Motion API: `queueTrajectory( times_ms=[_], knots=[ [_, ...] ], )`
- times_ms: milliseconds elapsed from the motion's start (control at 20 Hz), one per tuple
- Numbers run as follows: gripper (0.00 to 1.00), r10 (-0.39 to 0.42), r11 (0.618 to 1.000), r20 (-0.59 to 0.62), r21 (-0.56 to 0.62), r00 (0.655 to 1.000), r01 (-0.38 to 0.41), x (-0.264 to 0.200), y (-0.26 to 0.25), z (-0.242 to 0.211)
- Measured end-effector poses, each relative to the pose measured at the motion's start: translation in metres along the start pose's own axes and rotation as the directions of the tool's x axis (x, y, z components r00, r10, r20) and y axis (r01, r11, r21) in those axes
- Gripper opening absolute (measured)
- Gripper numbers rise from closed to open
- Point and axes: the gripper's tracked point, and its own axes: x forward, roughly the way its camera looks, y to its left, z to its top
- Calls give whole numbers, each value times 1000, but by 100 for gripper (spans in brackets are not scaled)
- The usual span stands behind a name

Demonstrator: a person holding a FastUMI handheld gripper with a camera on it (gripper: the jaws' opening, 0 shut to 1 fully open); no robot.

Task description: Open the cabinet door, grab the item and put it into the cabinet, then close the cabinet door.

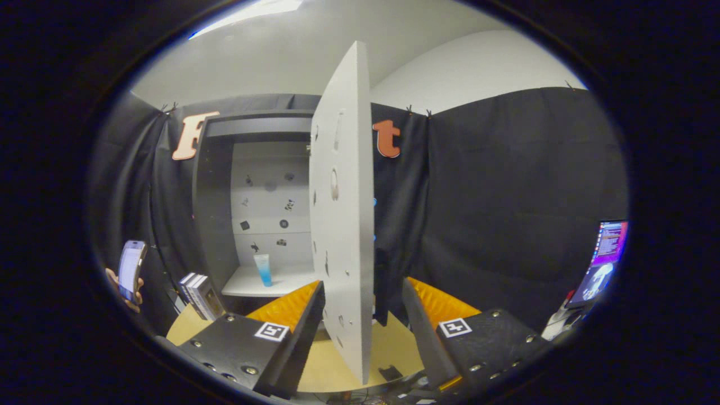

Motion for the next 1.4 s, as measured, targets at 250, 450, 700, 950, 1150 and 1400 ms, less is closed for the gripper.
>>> queueTrajectory(
  times_ms=[250,450,700,950,1150,1400],
  knots=[
    [82,-55,998,5,-29,998,55,12,-28,-1],
    [82,-63,997,-1,-45,998,63,23,-36,-4],
    [81,-8,999,-9,-33,1000,8,26,-32,-5],
    [81,66,997,-9,-50,998,-66,22,-17,-5],
    [74,119,991,-12,-61,993,-119,19,2,-6],
    [74,224,973,-30,-44,974,-225,16,38,-10]
  ],
)
